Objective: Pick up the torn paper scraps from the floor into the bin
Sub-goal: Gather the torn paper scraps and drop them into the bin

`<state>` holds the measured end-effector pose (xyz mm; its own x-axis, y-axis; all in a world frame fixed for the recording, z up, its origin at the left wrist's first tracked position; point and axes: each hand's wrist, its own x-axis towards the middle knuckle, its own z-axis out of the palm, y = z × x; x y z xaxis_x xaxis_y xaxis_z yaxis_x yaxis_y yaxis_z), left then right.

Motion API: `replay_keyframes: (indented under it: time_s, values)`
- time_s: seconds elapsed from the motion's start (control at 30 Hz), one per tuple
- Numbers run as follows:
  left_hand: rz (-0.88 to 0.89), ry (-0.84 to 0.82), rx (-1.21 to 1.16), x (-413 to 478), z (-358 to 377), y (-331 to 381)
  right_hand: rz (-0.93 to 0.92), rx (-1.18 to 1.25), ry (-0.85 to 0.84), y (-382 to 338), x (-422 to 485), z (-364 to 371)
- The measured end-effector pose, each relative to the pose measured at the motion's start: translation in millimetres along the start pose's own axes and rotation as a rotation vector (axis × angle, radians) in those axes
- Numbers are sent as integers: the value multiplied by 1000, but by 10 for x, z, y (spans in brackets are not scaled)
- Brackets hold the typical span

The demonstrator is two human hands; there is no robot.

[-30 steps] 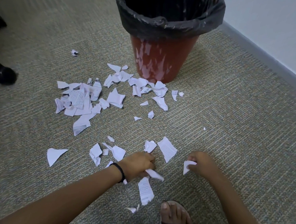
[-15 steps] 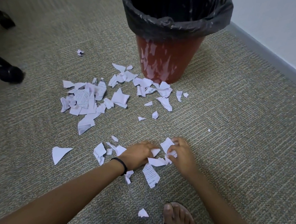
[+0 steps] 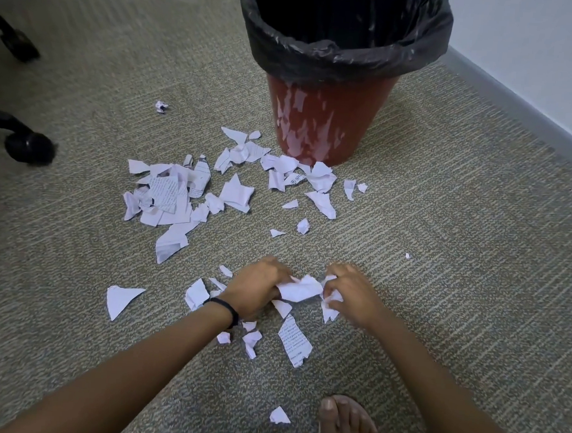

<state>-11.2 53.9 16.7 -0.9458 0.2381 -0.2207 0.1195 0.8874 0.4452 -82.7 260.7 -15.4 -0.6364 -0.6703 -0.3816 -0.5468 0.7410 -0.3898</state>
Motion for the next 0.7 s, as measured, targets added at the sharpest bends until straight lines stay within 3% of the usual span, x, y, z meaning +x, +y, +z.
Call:
replay_keyframes:
  time_s: [0.07,0.13,0.27,0.4,0.53,0.6,0.7]
  values:
    - [-56,83,-48,46,-167,-57,26,37,-53,-19,19,-87]
    - [-143,232,-163,133,-427,-98,80,171,-1,-70,31,-302]
    - [-210,609,-489,348,-1231,34,217,594,327,-313,61,-1153]
    - [-138,825,-680,611,-2006,262,99,956,652,-585,81,-2139]
    - [-132,815,-932,926,-2522,444,45,1130,849,-677,423,-2793]
    - [-107,783,-1106,985,-2665,531,6,1294,851,-693,586,-2967]
    - [-82,742,-1103,968,-2736,536,-17,1391,810,-684,631,-3012]
